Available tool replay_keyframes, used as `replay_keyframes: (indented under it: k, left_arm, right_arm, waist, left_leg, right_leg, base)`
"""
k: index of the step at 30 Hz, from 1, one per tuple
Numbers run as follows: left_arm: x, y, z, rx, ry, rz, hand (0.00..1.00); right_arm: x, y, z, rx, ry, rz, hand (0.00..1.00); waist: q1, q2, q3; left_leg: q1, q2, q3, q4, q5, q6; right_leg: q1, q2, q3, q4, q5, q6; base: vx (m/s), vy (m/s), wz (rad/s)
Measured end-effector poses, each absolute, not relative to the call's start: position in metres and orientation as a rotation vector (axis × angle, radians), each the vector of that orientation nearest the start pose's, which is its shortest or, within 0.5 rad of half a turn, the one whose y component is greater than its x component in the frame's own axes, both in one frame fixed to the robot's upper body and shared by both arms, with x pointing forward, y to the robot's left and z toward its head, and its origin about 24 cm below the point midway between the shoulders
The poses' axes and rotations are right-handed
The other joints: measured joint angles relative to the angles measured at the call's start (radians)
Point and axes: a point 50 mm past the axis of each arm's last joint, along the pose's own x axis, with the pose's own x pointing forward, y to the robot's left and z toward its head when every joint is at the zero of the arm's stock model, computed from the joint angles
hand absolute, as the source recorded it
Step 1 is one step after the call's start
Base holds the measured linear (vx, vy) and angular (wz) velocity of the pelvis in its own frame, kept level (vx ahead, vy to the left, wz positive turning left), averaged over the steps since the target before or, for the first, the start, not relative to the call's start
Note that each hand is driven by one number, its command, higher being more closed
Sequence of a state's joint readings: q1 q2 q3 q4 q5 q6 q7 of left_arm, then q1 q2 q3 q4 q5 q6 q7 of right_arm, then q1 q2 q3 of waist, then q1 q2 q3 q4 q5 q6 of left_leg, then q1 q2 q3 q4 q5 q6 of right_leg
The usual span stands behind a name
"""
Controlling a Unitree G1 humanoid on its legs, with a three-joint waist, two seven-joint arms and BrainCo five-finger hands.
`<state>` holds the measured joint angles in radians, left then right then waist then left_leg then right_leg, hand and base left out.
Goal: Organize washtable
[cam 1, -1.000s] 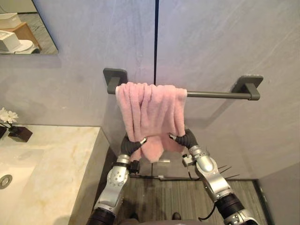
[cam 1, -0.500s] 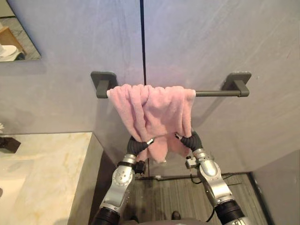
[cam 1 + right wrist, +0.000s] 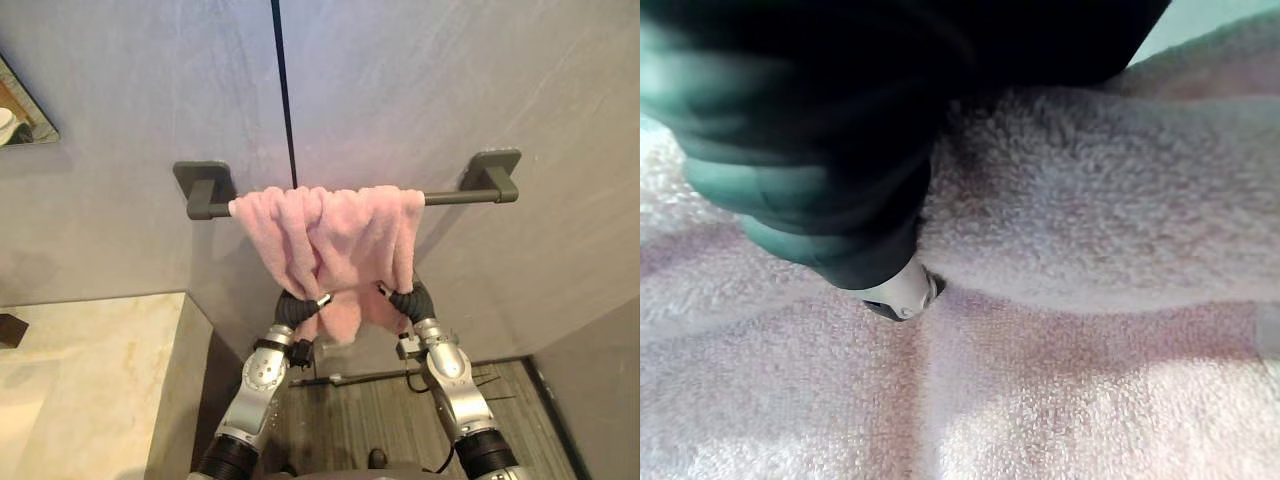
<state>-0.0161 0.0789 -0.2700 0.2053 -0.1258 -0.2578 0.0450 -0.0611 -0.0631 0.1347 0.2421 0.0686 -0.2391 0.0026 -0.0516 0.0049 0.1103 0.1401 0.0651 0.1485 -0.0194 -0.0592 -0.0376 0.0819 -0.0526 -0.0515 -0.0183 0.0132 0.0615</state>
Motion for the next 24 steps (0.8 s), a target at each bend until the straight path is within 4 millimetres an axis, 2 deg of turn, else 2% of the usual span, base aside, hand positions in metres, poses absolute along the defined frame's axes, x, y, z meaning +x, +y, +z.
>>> replay_keyframes:
  k: [6,7,11,12,13,14,16,19,20,24]
  left_arm:
    - [0.242,0.108,0.014,-0.062,-0.023,-0.184,1.0]
    - [0.242,0.109,0.014,-0.064,-0.021,-0.182,0.0]
    - [0.242,0.124,0.009,-0.067,-0.003,-0.116,0.0]
    - [0.241,0.134,0.007,-0.07,0.008,-0.072,0.0]
    - [0.238,0.153,0.001,-0.075,0.03,0.018,0.0]
    - [0.236,0.161,-0.002,-0.074,0.041,0.051,0.0]
    - [0.221,0.193,-0.011,-0.052,0.089,0.181,0.0]
    - [0.218,0.203,-0.013,-0.024,0.105,0.202,0.0]
    - [0.218,0.203,-0.013,-0.024,0.105,0.202,0.0]
    - [0.216,0.201,-0.019,-0.025,0.131,0.197,0.0]
  right_arm:
    - [0.262,-0.122,0.02,0.017,-0.042,0.141,1.0]
    - [0.262,-0.121,0.02,0.019,-0.041,0.142,1.0]
    - [0.265,-0.127,0.019,0.043,-0.036,0.098,1.0]
    - [0.266,-0.136,0.02,0.06,-0.044,0.039,1.0]
    - [0.268,-0.158,0.022,0.06,-0.055,-0.061,1.0]
    - [0.268,-0.167,0.022,0.053,-0.056,-0.099,1.0]
    - [0.261,-0.209,0.023,0.014,-0.058,-0.255,1.0]
    - [0.259,-0.223,0.026,-0.025,-0.064,-0.28,1.0]
    - [0.258,-0.224,0.025,-0.028,-0.061,-0.281,0.0]
    - [0.252,-0.225,0.017,-0.03,-0.027,-0.288,0.0]
  waist:
    - [-0.009,0.019,-0.005]
    - [-0.012,0.019,-0.005]
    - [-0.018,0.02,-0.005]
    - [-0.017,0.02,-0.005]
    - [-0.015,0.019,-0.005]
    - [-0.013,0.019,-0.005]
    - [-0.012,0.019,-0.006]
    - [-0.011,0.013,-0.009]
    - [-0.011,0.011,-0.009]
    - [-0.002,0.0,-0.016]
  left_leg:
    - [0.0,0.0,-0.004,-0.001,0.0,0.0]
    - [0.0,0.0,-0.005,-0.001,0.0,0.0]
    - [0.001,0.0,-0.007,-0.003,0.001,-0.001]
    - [0.002,0.0,-0.008,-0.004,0.001,-0.001]
    - [0.003,0.0,-0.007,-0.005,0.001,-0.001]
    - [0.003,-0.001,-0.007,-0.006,0.001,-0.001]
    - [0.003,-0.002,-0.007,-0.01,0.001,-0.001]
    - [0.005,-0.002,-0.01,-0.014,0.003,-0.002]
    - [0.008,-0.002,-0.011,-0.016,0.003,-0.002]
    - [0.014,-0.002,-0.012,-0.02,0.003,-0.002]
  right_leg:
    - [0.001,0.001,-0.003,0.0,0.0,0.0]
    - [0.002,0.001,-0.003,0.0,0.0,0.0]
    - [0.003,0.001,-0.005,-0.001,0.0,0.0]
    - [0.004,0.001,-0.006,-0.002,0.0,0.0]
    - [0.004,0.0,-0.006,-0.002,0.0,0.0]
    - [0.004,0.0,-0.006,-0.003,0.0,0.0]
    - [0.004,-0.002,-0.008,-0.007,0.0,0.0]
    - [0.012,-0.002,-0.014,-0.021,0.004,-0.002]
    - [0.018,-0.002,-0.016,-0.026,0.005,-0.003]
    - [0.037,-0.002,-0.025,-0.055,0.016,-0.004]
  base:
    - [-0.01,-0.002,0.0]
    - [0.0,0.0,0.0]
    - [0.0,0.0,0.0]
    - [0.0,0.0,0.0]
    - [0.0,0.0,0.0]
    - [0.0,0.0,0.0]
    - [0.0,0.0,0.0]
    - [0.0,0.0,0.01]
    - [-0.01,-0.01,0.06]
    - [-0.01,-0.015,0.02]
